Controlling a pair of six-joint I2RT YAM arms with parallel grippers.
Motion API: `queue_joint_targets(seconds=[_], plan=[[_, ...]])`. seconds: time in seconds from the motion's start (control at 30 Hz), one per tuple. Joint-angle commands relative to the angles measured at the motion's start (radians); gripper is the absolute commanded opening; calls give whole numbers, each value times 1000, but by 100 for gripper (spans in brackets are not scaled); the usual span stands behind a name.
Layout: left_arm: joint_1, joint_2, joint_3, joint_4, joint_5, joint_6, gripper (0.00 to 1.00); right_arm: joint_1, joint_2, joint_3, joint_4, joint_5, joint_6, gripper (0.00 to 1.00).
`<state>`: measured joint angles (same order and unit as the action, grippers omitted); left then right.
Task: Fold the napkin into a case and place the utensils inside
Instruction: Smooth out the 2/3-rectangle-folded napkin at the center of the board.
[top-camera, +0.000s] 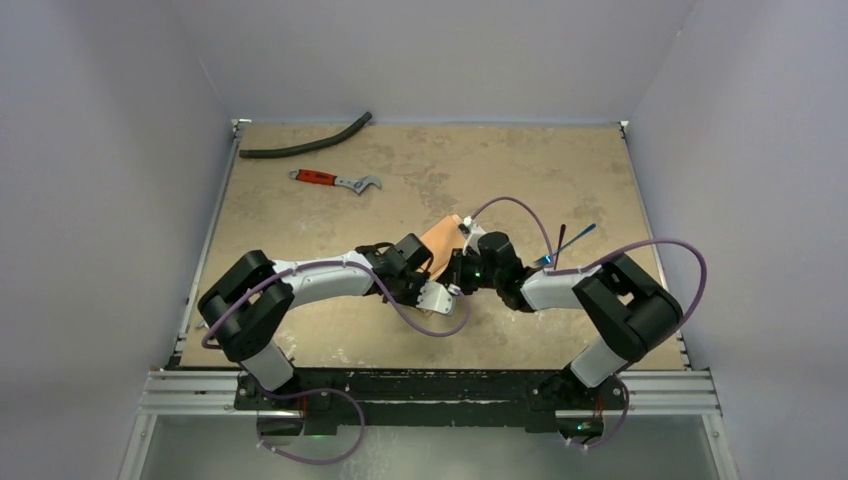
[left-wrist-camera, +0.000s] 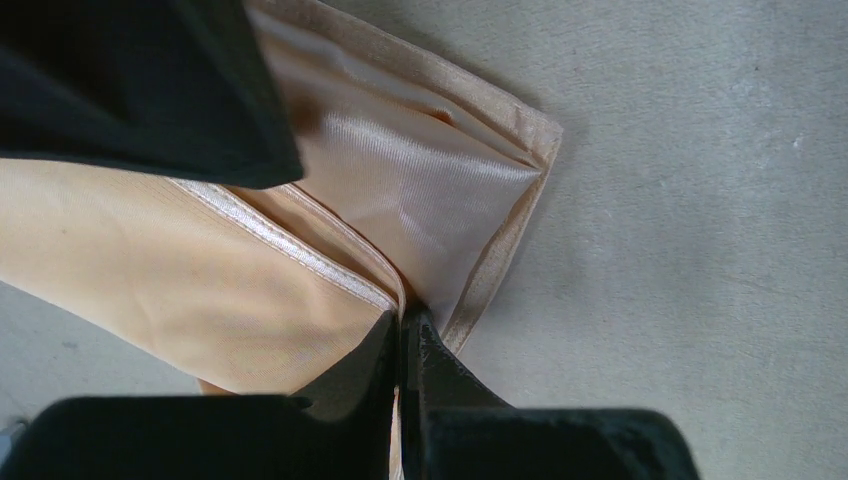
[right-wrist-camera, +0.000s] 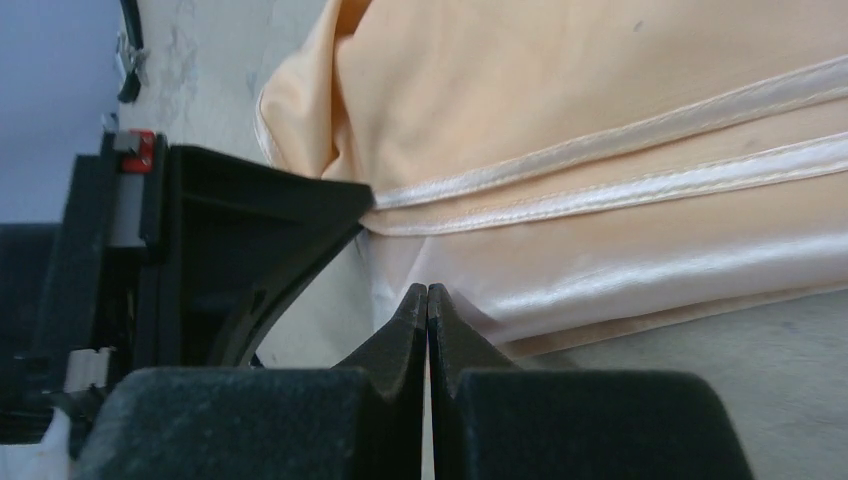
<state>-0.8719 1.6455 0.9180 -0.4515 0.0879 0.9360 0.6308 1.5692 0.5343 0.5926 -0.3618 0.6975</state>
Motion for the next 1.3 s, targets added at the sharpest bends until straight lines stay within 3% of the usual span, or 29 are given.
queue_joint_targets(seconds=[0.0,0.5,0.93,1.27], plan=[[-4,12,-4,3,-22,2,0,17,37,-11,100,-50,34,0],[-3,25,226,-126,42,-127,0,18,148,-116,170,25,73,0],[-10,11,35,-94,-2,-74,0,17,98,-105,105,29,68,0],[-10,36,-6,-43,-36,-61,0,10,-11,17,-40,-96,-26,0]])
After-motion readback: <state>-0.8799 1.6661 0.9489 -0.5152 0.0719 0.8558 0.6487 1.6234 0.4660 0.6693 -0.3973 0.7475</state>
